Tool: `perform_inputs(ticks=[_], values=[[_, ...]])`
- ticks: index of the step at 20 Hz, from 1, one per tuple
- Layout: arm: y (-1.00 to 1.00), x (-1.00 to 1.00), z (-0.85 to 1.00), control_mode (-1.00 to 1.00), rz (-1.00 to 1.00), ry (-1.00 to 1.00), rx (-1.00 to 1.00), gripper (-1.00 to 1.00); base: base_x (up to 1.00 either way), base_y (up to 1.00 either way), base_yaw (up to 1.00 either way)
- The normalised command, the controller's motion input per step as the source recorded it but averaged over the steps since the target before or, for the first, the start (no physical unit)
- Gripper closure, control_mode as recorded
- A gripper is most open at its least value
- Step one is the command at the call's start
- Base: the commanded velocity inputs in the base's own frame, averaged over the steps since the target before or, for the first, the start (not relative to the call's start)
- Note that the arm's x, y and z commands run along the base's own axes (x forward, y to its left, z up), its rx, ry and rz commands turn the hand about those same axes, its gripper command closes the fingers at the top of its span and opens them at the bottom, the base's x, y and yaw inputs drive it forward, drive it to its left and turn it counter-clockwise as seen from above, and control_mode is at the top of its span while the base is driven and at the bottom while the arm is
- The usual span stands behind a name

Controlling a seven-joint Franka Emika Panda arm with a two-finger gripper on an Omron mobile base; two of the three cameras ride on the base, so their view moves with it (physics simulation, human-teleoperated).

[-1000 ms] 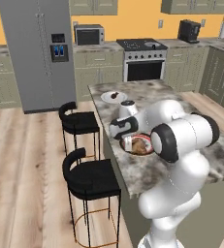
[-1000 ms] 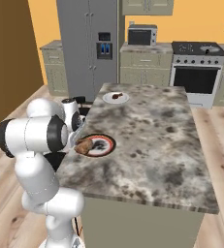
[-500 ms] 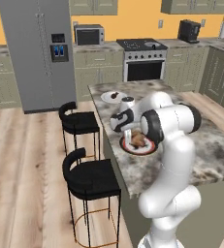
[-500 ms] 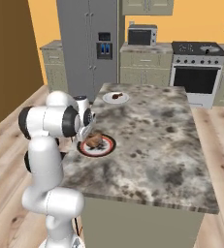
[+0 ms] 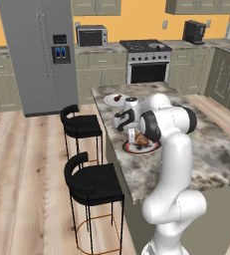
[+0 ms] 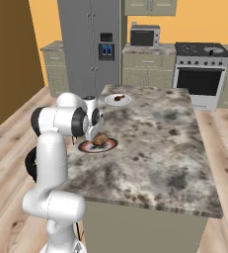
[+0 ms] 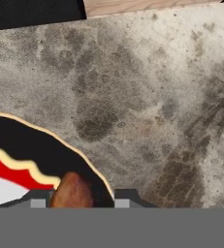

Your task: Take the chicken drumsticks from the pan and place one on each plate on the dining counter.

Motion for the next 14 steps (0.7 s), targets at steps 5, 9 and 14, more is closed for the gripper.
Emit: perform_inputs(ticks=[5, 9, 14], values=[[-0.07, -0.16, -0.12, -1.00, -0.02, -0.05, 0.09, 1.00, 0.00, 0.00, 0.00], [-0.01, -0.51, -0.06, -1.00, -0.14, -0.16, 0.02, 1.00, 0.00, 0.00, 0.00], [0.00, -0.38, -0.04, -1.00, -0.20, -0.24, 0.00, 1.00, 0.00, 0.00, 0.00]])
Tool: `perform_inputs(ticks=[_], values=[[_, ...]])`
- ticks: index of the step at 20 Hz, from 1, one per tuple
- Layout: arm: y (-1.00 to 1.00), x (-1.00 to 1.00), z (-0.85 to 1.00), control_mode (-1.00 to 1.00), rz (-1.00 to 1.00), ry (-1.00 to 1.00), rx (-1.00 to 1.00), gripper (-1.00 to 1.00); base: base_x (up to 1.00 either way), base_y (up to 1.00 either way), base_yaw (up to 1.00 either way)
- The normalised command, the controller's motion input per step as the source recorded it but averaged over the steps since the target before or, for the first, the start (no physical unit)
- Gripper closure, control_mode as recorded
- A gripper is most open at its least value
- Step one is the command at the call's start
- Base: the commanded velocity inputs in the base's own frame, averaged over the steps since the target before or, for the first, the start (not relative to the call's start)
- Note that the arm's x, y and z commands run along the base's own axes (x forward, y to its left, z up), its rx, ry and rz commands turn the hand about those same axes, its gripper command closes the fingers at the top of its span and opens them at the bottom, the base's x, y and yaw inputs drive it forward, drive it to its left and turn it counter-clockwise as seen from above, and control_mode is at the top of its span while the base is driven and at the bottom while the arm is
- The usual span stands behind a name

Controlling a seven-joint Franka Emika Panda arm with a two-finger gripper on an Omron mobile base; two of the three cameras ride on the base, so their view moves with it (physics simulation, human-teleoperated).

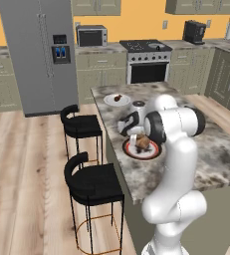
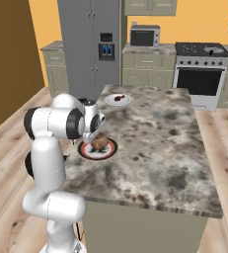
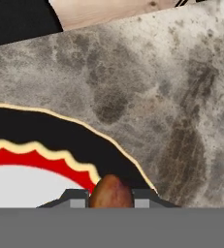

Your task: Take the chicken drumsticks from the pan and place one on each plate on the dining counter.

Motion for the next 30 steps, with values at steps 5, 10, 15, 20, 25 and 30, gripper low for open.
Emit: perform_inputs(ticks=[5, 10, 15, 20, 25, 30], values=[[0.04, -0.01, -0.01, -1.00, -0.23, -0.13, 0.00, 1.00, 0.00, 0.00, 0.00], [-0.04, 0.09, -0.16, -1.00, -0.13, -0.03, 0.00, 1.00, 0.00, 0.00, 0.00], [0.00, -0.12, 0.13, -1.00, -0.11, 0.00, 0.02, -1.00, 0.00, 0.00, 0.00], [-0.01, -0.14, 0.35, -1.00, -0.08, 0.00, 0.00, -1.00, 0.00, 0.00, 0.00], [-0.05, -0.07, 0.41, -1.00, -0.08, 0.00, 0.00, -1.00, 0.00, 0.00, 0.00], [-0.28, -0.64, 0.43, -1.00, -0.01, 0.01, 0.09, -1.00, 0.00, 0.00, 0.00]])
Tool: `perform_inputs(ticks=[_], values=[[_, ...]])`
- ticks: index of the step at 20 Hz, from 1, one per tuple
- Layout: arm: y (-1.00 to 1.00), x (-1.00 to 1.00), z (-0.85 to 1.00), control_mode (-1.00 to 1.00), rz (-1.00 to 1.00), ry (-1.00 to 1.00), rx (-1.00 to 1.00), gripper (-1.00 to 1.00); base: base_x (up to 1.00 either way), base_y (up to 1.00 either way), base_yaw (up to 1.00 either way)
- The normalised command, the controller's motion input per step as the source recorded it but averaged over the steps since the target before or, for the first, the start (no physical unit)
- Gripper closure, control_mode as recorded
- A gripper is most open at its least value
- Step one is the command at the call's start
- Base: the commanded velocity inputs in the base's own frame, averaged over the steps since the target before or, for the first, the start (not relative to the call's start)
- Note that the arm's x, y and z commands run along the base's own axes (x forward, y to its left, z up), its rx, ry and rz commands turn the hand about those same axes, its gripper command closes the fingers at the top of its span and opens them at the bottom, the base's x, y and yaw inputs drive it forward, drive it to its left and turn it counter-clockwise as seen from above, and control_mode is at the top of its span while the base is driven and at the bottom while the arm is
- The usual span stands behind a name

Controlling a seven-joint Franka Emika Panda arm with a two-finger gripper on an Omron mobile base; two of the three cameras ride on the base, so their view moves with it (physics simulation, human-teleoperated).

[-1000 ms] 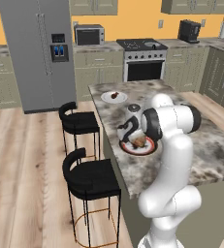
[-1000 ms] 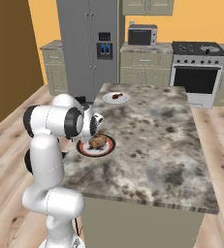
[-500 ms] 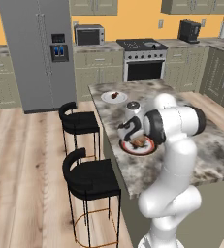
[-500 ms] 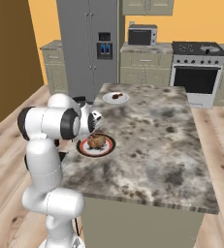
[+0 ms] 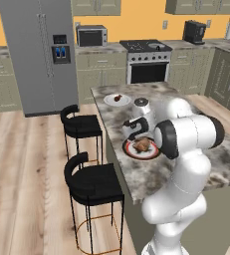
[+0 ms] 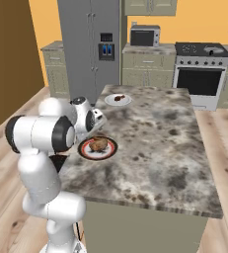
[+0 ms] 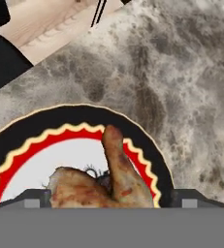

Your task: Take the chicken drumsticks from the pan and place one on each plate on the dining counter.

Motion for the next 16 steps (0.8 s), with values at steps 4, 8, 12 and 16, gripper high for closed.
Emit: perform_inputs(ticks=[4, 8, 12, 16], values=[[-0.36, -0.85, 0.38, -1.00, -0.09, 0.00, 0.21, -1.00, 0.00, 0.00, 0.00], [-0.32, -0.94, 0.43, -1.00, -0.19, -0.03, 0.12, -1.00, 0.00, 0.00, 0.00], [-0.24, -0.78, 0.36, -1.00, -0.21, 0.07, 0.01, -1.00, 0.00, 0.00, 0.00], [-0.24, -0.76, 0.27, -1.00, -0.24, 0.15, 0.00, -1.00, 0.00, 0.00, 0.00]])
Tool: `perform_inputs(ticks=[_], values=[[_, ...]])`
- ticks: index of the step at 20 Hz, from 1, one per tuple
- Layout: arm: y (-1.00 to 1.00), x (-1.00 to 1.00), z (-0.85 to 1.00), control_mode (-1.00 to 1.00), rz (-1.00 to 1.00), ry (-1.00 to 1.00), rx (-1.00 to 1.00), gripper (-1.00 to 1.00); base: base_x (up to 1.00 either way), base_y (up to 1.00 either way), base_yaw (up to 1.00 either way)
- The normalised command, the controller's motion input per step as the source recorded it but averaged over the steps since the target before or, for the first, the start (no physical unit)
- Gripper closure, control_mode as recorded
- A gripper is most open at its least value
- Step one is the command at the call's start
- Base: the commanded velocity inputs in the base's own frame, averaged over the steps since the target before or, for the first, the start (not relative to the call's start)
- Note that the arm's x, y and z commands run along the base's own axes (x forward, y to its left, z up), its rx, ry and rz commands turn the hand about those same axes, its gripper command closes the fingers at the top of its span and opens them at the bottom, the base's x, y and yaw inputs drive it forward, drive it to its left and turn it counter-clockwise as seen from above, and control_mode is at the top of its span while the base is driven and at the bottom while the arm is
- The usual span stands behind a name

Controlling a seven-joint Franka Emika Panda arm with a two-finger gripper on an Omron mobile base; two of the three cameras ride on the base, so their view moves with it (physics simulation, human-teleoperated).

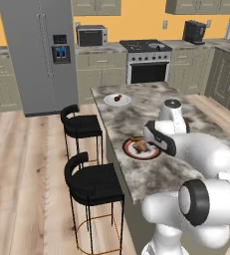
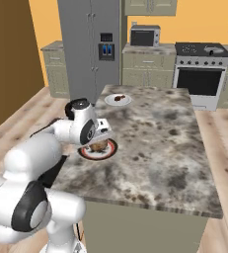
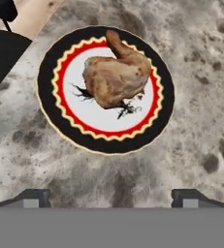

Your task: Take the chicken drumsticks from the pan and place one on each plate on the dining counter.

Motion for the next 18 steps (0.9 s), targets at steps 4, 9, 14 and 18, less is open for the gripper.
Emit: perform_inputs(ticks=[4, 9, 14, 18], values=[[-0.21, -0.95, 0.13, -1.00, -0.22, -0.06, 0.07, -1.00, 0.00, 0.00, 0.00], [-0.16, -0.98, 0.07, -1.00, -0.23, -0.11, 0.07, -1.00, 0.00, 0.00, 0.00], [-0.01, -0.96, 0.05, -1.00, -0.27, -0.12, 0.05, -1.00, 0.00, 0.00, 0.00], [0.00, -0.85, 0.00, -1.00, -0.22, -0.13, 0.05, -1.00, 0.00, 0.00, 0.00]])
